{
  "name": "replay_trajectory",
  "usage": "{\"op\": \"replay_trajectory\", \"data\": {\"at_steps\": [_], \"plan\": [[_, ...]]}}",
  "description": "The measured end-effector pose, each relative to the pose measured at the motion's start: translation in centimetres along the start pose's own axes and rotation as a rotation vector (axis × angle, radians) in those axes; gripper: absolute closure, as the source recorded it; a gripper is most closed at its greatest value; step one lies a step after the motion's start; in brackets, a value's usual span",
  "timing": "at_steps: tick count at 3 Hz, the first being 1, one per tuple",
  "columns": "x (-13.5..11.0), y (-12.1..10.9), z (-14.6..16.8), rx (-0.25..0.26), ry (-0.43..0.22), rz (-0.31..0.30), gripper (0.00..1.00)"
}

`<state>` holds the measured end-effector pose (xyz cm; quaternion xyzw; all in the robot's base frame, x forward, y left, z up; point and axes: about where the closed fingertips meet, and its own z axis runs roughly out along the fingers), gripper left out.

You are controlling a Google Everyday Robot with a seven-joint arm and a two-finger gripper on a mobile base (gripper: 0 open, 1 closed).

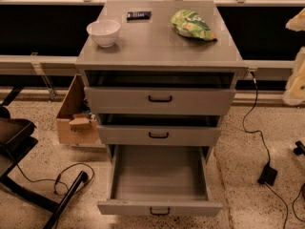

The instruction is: Close bottom drawer

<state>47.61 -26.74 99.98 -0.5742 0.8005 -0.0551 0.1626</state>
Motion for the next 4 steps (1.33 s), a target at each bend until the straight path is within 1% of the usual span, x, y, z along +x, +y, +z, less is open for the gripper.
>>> {"op": "replay_trajectory", "data": {"at_steps": [1, 2, 3, 4], "plan": [[1.0, 1.0, 5.9, 0.002, 0.074, 0.005, 0.00], [3.8, 4.3, 14.2, -0.085, 0.136, 0.025, 0.00], [6.4, 8.5, 21.1, -0.182, 0.170, 0.060, 0.00], [8.6, 11.9, 26.9, -0.250, 0.174, 0.126, 0.00]]}}
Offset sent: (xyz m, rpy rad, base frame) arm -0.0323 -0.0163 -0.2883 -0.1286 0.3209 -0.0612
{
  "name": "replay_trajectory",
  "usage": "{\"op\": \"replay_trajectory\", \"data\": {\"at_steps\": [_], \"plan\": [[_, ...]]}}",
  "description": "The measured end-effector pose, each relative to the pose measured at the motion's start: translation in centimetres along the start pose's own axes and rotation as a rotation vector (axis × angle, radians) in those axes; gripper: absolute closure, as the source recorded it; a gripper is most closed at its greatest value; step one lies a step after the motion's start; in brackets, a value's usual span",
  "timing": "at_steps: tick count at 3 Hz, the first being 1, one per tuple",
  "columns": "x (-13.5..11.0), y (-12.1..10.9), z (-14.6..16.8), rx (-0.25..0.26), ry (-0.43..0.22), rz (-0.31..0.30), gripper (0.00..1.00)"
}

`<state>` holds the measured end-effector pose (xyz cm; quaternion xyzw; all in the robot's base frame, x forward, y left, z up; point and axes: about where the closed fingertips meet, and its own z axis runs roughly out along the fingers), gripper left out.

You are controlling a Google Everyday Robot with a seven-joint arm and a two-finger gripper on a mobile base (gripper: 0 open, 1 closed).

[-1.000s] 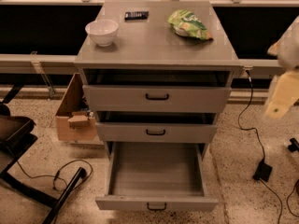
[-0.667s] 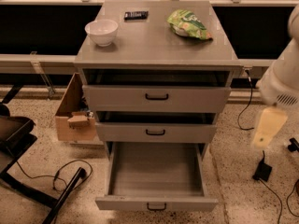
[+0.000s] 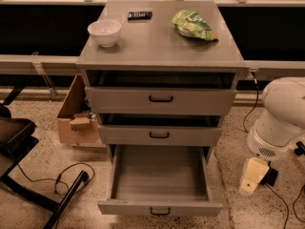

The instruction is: Close bottom drawer

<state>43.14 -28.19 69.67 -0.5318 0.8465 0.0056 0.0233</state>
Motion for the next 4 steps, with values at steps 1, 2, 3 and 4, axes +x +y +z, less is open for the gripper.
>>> {"op": "replay_trajectory", "data": {"at_steps": [1, 2, 3, 4], "plan": [[0.0, 0.0, 0.0, 0.000, 0.000, 0.000, 0.00], [-1.1, 1.1, 1.2, -0.023, 0.044, 0.001, 0.00], [-3.3, 4.2, 6.5, -0.064, 0.095, 0.000, 0.00], [-3.8, 8.1, 15.1, -0.130, 0.131, -0.004, 0.00]]}}
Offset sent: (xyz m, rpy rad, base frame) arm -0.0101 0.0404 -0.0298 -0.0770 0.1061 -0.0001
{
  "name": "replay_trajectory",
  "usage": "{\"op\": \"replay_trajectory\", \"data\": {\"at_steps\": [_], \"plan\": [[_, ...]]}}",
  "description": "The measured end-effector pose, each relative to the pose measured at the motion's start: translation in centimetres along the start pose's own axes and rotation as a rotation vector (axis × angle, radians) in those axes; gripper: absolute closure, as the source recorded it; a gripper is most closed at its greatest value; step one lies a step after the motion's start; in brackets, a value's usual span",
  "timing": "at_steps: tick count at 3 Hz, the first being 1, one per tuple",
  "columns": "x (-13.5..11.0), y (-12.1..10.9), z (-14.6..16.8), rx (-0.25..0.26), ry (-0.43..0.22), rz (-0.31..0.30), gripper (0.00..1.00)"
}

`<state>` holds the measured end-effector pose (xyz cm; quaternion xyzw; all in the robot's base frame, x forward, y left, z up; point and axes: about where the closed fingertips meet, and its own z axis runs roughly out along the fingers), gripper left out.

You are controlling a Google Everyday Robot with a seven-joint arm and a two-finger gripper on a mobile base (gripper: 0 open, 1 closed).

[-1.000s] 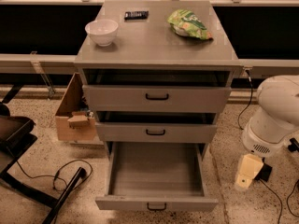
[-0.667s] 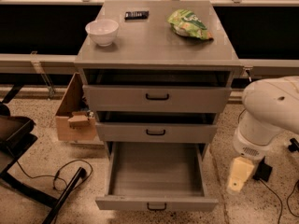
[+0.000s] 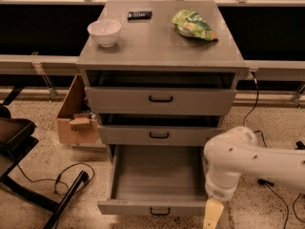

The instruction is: Close bottom drawer

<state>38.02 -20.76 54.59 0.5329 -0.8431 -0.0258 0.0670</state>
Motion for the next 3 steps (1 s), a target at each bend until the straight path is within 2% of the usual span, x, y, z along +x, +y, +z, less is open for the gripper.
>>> {"op": "replay_trajectory", "data": {"at_steps": [1, 2, 3], "plan": [[-1.4, 1.0, 8.1, -0.052, -0.008, -0.009, 0.00], [-2.6, 1.0, 14.8, -0.106, -0.025, -0.012, 0.00], [-3.6, 0.8, 21.1, -0.155, -0.018, -0.014, 0.26]]}}
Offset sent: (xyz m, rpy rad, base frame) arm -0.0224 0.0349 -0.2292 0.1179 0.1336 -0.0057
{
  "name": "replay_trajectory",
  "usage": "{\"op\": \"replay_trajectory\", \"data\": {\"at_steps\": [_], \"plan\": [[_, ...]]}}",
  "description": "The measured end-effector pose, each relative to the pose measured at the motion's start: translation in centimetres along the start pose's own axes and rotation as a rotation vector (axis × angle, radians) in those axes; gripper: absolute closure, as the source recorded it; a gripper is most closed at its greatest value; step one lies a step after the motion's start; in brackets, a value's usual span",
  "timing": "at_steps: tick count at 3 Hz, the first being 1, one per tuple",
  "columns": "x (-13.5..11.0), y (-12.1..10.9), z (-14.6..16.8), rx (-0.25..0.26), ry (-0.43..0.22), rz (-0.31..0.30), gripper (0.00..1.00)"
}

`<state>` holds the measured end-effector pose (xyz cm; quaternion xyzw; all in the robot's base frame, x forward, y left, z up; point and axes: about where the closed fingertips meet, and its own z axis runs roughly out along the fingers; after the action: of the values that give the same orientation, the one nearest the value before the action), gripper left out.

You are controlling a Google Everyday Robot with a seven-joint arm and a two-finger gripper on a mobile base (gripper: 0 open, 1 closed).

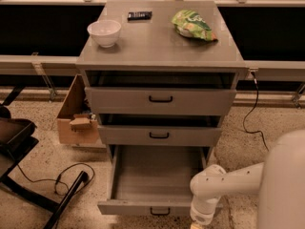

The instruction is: Close bottom drawer

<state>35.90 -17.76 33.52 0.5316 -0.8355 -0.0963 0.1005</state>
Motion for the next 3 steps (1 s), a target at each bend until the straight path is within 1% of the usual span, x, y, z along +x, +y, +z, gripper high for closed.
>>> {"op": "replay_trajectory", "data": {"at_steps": [1, 2, 3], "plan": [[-0.5, -0.1, 3.3, -0.039, 0.002, 0.001, 0.50], [1.3, 4.0, 1.6, -0.107, 0.074, 0.084, 0.81], [1.1, 3.6, 1.7, -0.099, 0.066, 0.075, 1.00]]}}
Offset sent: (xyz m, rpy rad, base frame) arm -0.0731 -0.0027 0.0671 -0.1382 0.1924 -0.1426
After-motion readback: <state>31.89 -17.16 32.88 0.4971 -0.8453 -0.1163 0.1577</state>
